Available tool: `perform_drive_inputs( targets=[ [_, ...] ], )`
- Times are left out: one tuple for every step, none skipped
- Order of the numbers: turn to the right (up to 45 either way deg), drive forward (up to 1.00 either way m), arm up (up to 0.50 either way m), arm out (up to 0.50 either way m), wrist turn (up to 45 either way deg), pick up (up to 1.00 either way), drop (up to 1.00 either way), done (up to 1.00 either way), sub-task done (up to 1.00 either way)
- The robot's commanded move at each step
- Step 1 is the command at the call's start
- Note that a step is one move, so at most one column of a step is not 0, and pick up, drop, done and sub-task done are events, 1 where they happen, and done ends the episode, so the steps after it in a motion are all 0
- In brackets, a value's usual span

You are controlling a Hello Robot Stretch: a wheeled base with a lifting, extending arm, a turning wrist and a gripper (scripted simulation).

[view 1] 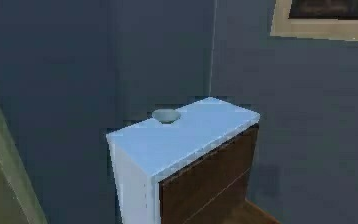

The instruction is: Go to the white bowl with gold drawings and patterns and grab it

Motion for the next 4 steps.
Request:
perform_drive_inputs(
  targets=[
    [-45.0, 0.00, 0.00, 0.00, 0.0, 0.00, 0.00, 0.00, 0.00],
    [-45.0, 0.00, 0.00, 0.00, 0.0, 0.00, 0.00, 0.00, 0.00],
    [45.0, 0.00, 0.00, 0.00, 0.0, 0.00, 0.00, 0.00, 0.00],
    [45.0, 0.00, 0.00, 0.00, 0.0, 0.00, 0.00, 0.00, 0.00]
  ],
)
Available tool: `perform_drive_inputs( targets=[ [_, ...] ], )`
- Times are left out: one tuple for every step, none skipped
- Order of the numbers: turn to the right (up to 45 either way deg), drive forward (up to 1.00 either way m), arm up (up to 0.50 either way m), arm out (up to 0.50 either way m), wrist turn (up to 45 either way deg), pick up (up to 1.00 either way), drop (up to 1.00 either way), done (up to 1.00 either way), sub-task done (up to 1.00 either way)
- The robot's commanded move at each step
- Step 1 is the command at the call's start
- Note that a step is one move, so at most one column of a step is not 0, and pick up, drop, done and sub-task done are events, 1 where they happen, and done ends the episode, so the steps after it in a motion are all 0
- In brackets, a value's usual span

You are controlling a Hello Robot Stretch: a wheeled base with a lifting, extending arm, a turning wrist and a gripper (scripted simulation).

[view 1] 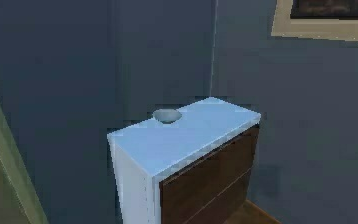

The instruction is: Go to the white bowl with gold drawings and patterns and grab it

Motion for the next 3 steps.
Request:
perform_drive_inputs(
  targets=[
    [24.0, 0.00, 0.00, 0.00, 0.0, 0.00, 0.00, 0.00, 0.00],
    [0.0, 0.85, 0.00, 0.00, 0.0, 0.00, 0.00, 0.00, 0.00],
    [-45.0, 0.00, 0.00, 0.00, 0.0, 0.00, 0.00, 0.00, 0.00]
  ],
)
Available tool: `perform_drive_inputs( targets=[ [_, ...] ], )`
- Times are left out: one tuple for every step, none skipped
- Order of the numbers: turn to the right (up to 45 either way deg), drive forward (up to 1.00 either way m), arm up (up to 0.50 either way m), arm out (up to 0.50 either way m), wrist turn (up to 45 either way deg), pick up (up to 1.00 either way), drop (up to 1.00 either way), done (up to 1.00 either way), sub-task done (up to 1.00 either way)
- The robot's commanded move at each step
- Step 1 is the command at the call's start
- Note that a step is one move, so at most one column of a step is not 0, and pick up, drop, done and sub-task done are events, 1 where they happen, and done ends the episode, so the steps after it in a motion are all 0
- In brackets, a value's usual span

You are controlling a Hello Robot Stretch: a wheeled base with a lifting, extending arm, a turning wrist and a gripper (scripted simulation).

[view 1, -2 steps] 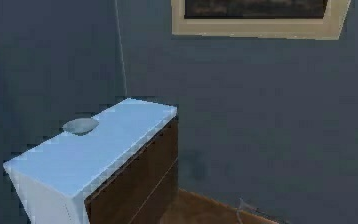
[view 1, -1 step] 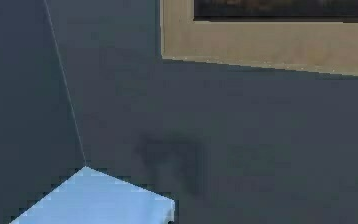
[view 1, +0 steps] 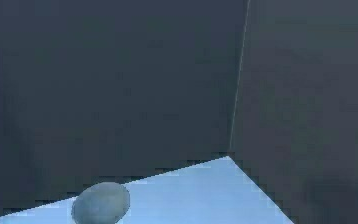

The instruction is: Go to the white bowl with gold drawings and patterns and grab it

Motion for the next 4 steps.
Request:
perform_drive_inputs(
  targets=[
    [-45.0, 0.00, 0.00, 0.00, 0.0, 0.00, 0.00, 0.00, 0.00],
    [-45.0, 0.00, 0.00, 0.00, 0.0, 0.00, 0.00, 0.00, 0.00],
    [-21.0, 0.00, 0.00, 0.00, 0.0, 0.00, 0.00, 0.00, 0.00],
    [0.0, 0.00, 0.50, 0.00, 0.0, 0.00, 0.00, 0.00, 0.00]
  ],
)
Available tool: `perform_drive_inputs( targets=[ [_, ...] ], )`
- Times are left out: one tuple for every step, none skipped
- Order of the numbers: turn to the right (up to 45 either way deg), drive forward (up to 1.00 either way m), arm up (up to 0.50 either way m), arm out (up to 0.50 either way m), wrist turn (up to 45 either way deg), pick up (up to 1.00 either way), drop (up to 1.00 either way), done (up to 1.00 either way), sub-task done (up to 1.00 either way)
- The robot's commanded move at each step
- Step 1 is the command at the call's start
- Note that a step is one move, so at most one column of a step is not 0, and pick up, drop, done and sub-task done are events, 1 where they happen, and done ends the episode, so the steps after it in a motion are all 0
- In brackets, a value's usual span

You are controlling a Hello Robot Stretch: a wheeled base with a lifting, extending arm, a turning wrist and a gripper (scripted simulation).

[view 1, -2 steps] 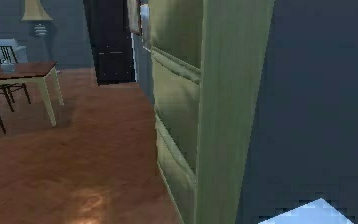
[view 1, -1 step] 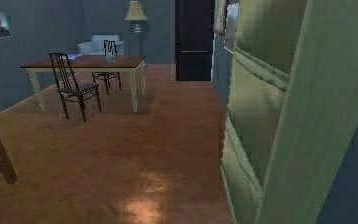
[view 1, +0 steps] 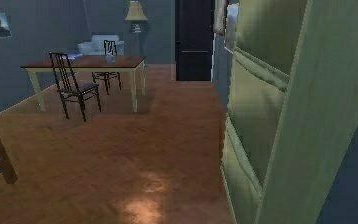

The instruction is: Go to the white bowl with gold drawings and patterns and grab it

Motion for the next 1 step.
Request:
perform_drive_inputs(
  targets=[
    [0.0, 0.00, 0.38, 0.00, 0.0, 0.00, 0.00, 0.00, 0.00]
  ],
)
